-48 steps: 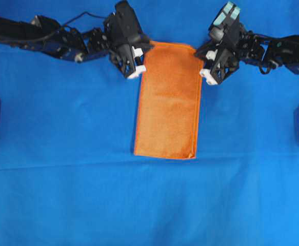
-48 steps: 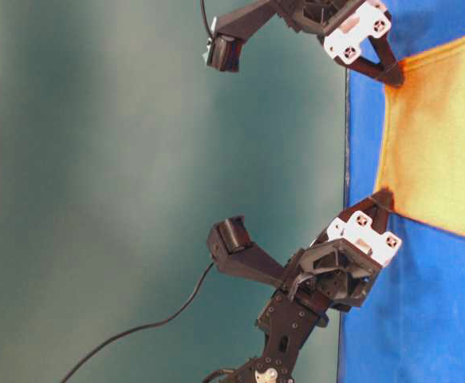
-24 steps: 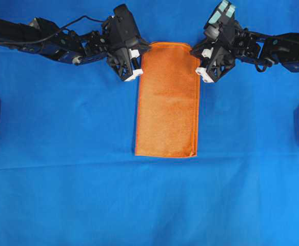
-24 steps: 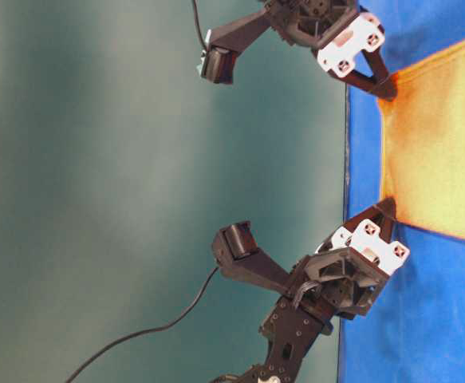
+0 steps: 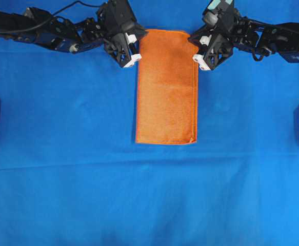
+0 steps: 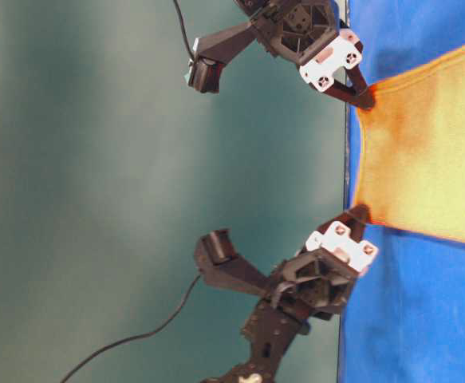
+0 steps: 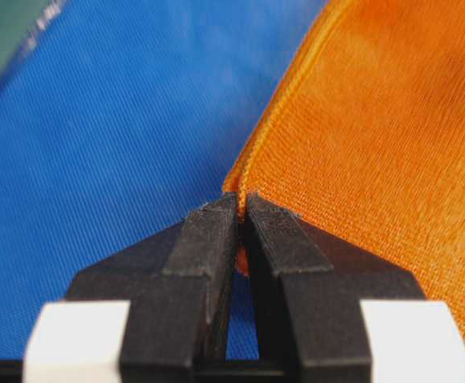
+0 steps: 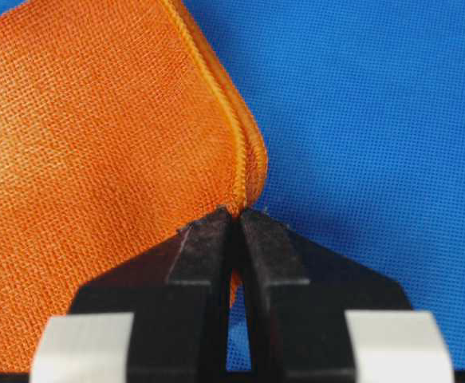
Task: Fold the orange towel.
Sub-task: 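Pull the top edge down to the bottom edge, folding the strip in half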
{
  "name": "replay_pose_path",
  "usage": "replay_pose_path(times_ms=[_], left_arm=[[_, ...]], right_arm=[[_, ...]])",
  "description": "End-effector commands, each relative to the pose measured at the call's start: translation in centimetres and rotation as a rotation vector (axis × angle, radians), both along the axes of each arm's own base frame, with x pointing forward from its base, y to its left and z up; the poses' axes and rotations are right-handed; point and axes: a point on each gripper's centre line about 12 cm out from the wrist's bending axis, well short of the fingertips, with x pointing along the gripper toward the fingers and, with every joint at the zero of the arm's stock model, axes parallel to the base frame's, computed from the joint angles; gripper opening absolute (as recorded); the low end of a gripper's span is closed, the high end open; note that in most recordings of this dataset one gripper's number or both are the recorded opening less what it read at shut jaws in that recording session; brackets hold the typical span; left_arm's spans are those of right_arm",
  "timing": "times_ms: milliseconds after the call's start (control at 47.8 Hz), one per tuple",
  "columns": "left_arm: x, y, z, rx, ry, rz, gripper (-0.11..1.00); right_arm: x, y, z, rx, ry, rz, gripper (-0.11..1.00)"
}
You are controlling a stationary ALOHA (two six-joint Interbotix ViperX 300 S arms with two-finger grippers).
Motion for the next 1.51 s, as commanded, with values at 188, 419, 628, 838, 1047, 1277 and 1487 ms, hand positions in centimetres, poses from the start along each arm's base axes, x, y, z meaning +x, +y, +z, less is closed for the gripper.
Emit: replay_pose_path(times_ms=[188,419,628,838,1047,1277,1487], left_arm=[[0.2,-1.4,4.9,0.021,-0.041,-0.033,0.01],[-0.2,-4.6,6.7,0.019,-0.04,-0.098,0.01],[-0.9,-7.3,7.9,0.015,-0.04,-0.153,0.01],[-1.3,-10.9,6.9,-0.014,0.018,-0.234,0.01],[-1.1,-15.5,5.5,-0.034,0.06,-0.345,0.01],[-1.7,-18.6,3.2,-0.071,0.102,-0.404,0.01],[-1.7,-20.2,1.5,-0.091,0.098,-0.43,0.01]], right_arm=[[0.2,0.6,2.9,-0.019,-0.037,0.008,0.03],[0.4,3.7,5.0,-0.02,-0.056,0.073,0.03],[0.5,6.8,5.6,0.004,-0.07,0.132,0.03],[0.7,10.6,4.9,0.056,-0.042,0.206,0.03],[0.9,14.3,4.1,0.096,0.006,0.295,0.03],[0.9,17.5,3.7,0.129,0.017,0.363,0.03],[0.9,18.7,2.4,0.157,0.03,0.37,0.03]])
